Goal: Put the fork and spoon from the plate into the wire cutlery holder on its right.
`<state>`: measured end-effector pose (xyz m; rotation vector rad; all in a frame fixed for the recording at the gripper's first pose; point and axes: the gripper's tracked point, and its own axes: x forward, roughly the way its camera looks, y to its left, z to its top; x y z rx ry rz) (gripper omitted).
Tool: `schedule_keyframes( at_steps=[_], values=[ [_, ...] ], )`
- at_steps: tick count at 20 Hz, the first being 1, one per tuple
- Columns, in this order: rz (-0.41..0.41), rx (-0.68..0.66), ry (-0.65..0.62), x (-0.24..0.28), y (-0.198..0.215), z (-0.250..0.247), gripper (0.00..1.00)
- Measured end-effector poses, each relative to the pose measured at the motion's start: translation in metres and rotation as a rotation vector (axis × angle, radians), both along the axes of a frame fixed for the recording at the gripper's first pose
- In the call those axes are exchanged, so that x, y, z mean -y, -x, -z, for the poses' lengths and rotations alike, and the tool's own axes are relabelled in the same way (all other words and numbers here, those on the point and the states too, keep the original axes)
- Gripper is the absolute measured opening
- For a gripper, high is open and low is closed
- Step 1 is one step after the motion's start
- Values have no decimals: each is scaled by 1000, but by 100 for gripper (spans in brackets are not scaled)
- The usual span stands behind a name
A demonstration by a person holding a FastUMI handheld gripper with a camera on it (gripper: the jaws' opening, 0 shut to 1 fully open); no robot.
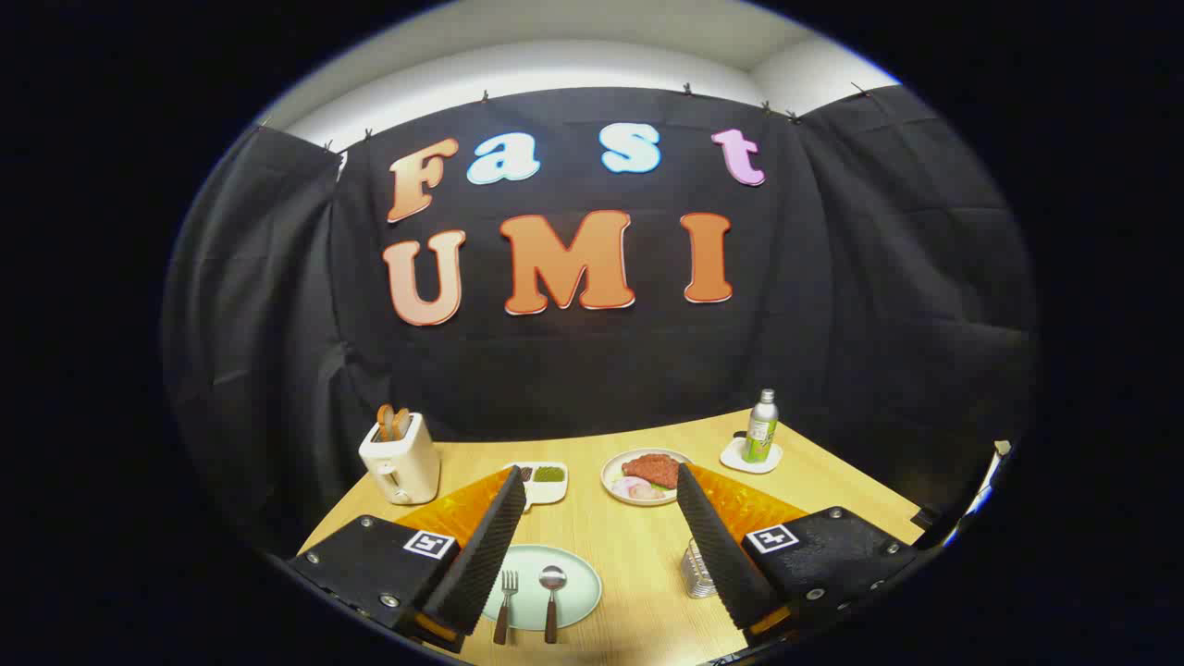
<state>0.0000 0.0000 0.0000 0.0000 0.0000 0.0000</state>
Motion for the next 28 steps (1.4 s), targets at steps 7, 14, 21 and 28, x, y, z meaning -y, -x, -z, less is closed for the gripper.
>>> schedule_keyframes(
  at_steps=[7,14,21,28],
  values=[
    [-57,-32,30,-16,-3,10,98],
    [-61,-48,25,-17,-2,19,98],
    [-70,-67,24,-24,-3,29,98],
    [-86,-128,52,-36,-14,62,99]
  ],
)
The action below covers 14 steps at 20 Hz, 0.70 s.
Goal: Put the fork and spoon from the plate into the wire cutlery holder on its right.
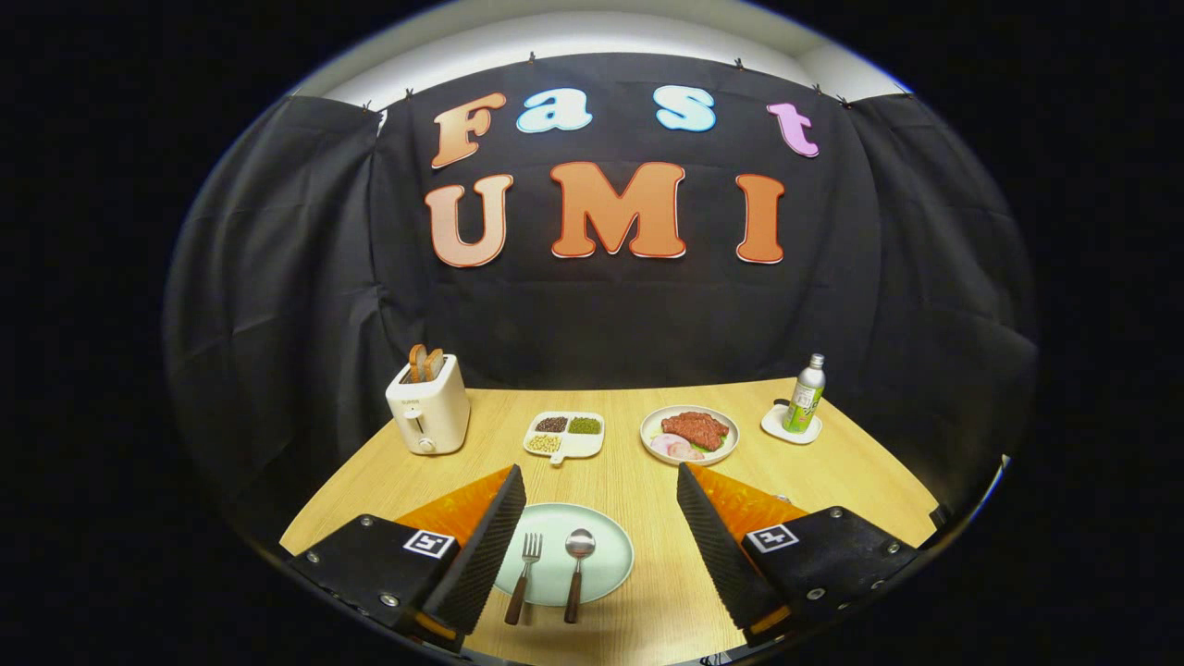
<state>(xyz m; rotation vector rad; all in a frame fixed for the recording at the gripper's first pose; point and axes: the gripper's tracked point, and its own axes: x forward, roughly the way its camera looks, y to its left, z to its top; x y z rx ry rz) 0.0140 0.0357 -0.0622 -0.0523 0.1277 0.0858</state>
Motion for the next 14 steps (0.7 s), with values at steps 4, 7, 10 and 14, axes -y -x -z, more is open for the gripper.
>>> schedule_keyframes(
  at_steps=[4,7,10,14],
  values=[
    [-15,-61,6,-9,-12,33,98],
    [-33,-107,31,-15,-21,64,99],
    [-42,-154,52,-18,-29,95,99],
    [-48,-219,86,-20,-38,134,99]
  ],
)
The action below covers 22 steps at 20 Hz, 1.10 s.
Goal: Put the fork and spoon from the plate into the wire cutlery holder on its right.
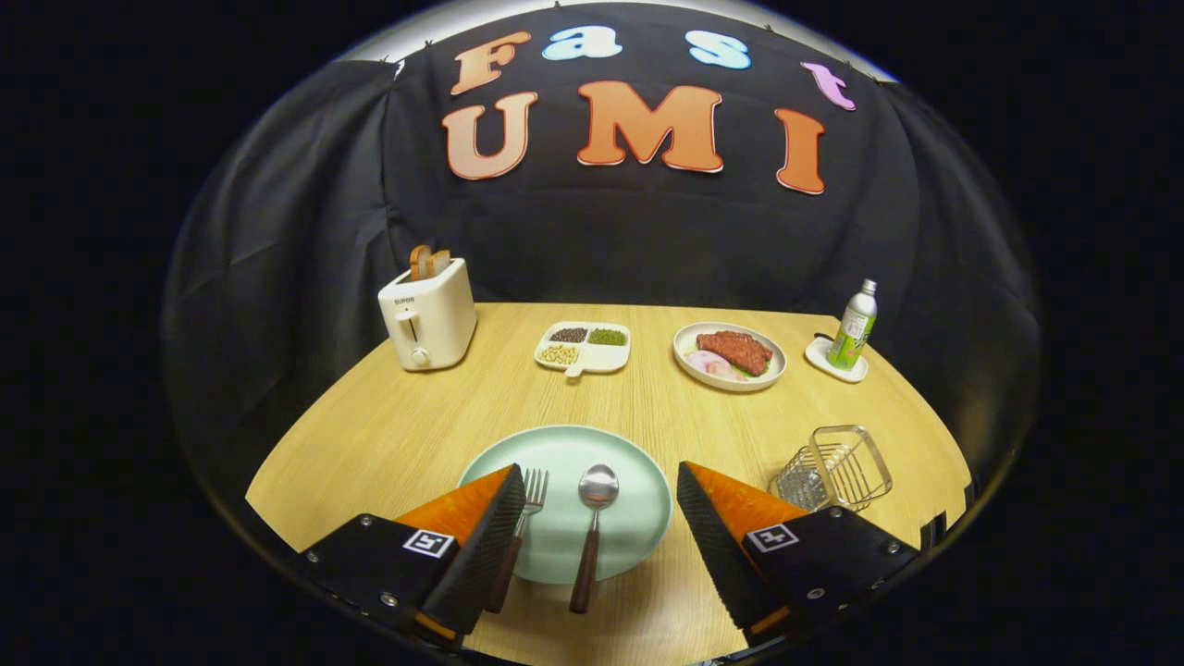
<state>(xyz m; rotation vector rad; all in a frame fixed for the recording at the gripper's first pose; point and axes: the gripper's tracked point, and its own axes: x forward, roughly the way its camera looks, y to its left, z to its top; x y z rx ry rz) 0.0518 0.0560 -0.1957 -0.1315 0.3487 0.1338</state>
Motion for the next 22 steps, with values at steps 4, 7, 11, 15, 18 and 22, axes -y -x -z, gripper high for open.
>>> schedule_keyframes(
  at_steps=[4,7,11,15,18,22],
  values=[
    [9,-79,14,1,-5,37,89],
    [14,-130,10,0,-6,57,73],
    [27,-183,38,2,-6,79,53],
    [42,-222,40,2,-9,92,35],
    [39,-241,54,1,-9,97,26],
    [40,-250,67,1,-11,100,15]
  ],
)
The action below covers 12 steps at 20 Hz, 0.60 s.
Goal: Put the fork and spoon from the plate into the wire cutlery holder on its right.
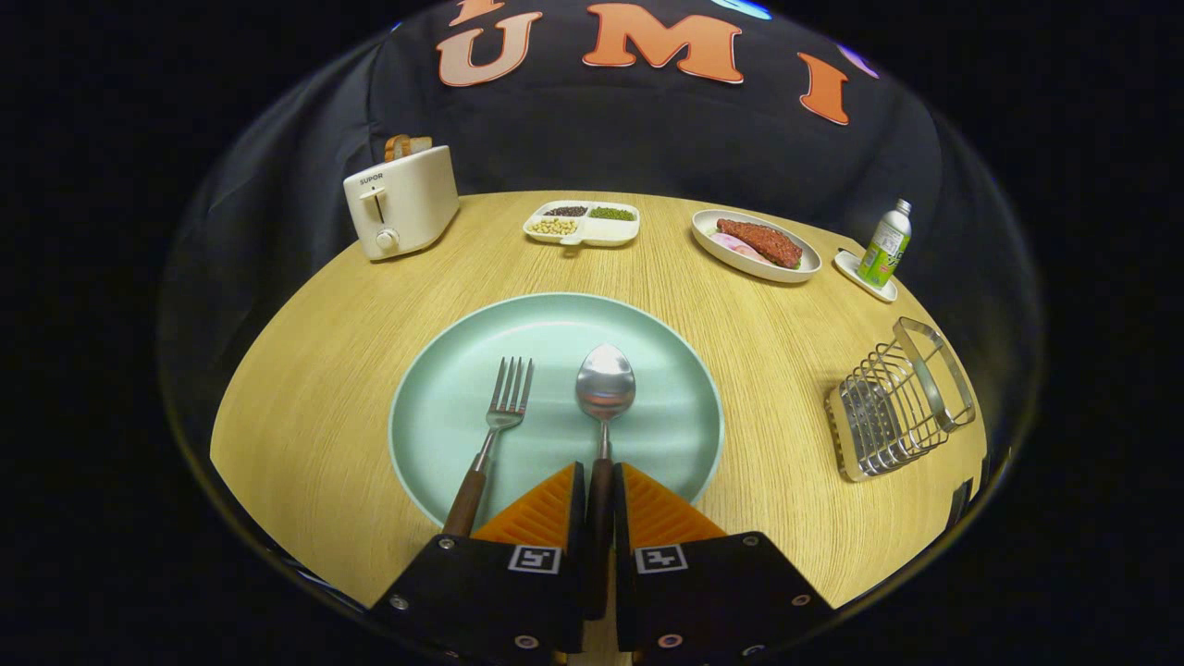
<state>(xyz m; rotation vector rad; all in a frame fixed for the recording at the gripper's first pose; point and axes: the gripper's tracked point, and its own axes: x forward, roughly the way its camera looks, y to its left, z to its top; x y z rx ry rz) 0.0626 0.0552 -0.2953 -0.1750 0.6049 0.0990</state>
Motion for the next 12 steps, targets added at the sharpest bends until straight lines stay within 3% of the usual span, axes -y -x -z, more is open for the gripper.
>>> schedule_keyframes(
  at_steps=[5,12],
  values=[
    [16,-16,-9,2,1,-2,5],
    [18,-11,-39,9,6,-35,5]
  ],
)
